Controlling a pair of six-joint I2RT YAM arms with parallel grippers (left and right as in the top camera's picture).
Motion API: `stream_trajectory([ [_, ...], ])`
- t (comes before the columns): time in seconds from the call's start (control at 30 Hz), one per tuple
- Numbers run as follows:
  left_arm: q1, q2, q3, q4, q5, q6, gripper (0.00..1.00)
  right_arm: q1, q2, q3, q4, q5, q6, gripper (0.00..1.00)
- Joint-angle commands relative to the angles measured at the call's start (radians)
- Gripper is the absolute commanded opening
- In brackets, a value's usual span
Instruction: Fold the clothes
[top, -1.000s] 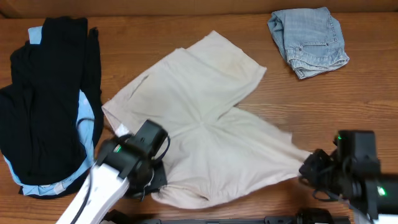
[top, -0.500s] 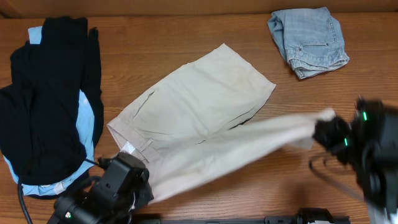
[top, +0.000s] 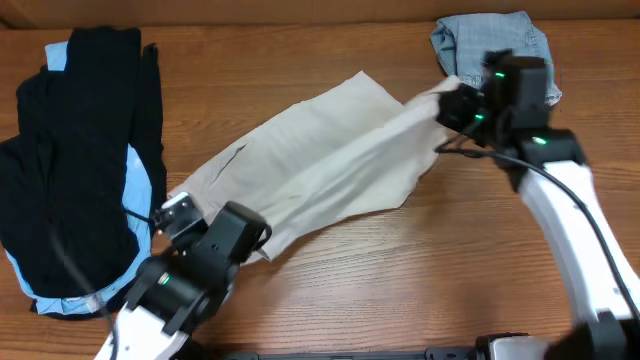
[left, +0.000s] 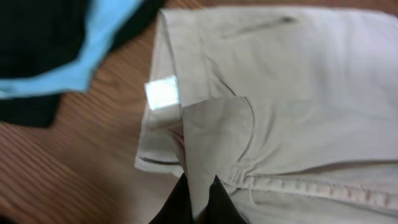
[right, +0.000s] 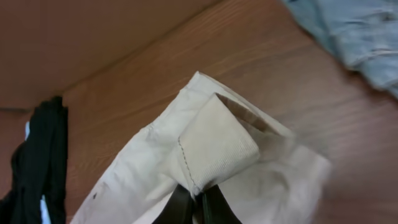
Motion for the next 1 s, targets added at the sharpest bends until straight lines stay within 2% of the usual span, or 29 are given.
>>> stream_trajectory([
  [0.0,0.059,0.074,-0.003,0.039,-0.231,-0.042,0.04,0.018,0.081,0.021,0.089,0.068,-0.016,0.04],
  [0.27,0.254,0.333,-0.003,0.331,-0.255,-0.018,0.04,0.069,0.260,0.021,0.333,0.072,-0.016,0.04],
  [0.57,0.410,0.536,-0.003,0.759,-0.188,0.144,0.05,0.126,0.380,0.021,0.562,0.113,-0.016,0.04],
  [0.6,0.414,0.547,-0.003,0.785,-0.180,0.152,0.13,0.130,0.391,0.021,0.581,0.113,-0.016,0.04],
  [0.63,0.417,0.556,-0.003,0.804,-0.180,0.154,0.39,0.135,0.401,0.021,0.599,0.113,-0.016,0.06],
  [0.67,0.418,0.563,-0.003,0.817,-0.182,0.154,0.73,0.141,0.413,0.021,0.616,0.113,-0.016,0.24],
  [0.7,0.418,0.566,-0.003,0.826,-0.183,0.159,0.97,0.146,0.421,0.021,0.626,0.113,-0.016,0.72],
  [0.73,0.418,0.567,-0.003,0.834,-0.185,0.171,1.00,0.150,0.428,0.021,0.630,0.114,-0.016,1.00],
  [0.87,0.426,0.565,0.006,0.878,-0.181,0.324,1.00,0.147,0.422,0.021,0.583,0.124,-0.016,1.00],
  [0.97,0.437,0.560,0.039,0.859,-0.135,0.443,1.00,0.121,0.391,0.021,0.479,0.124,-0.016,1.00],
])
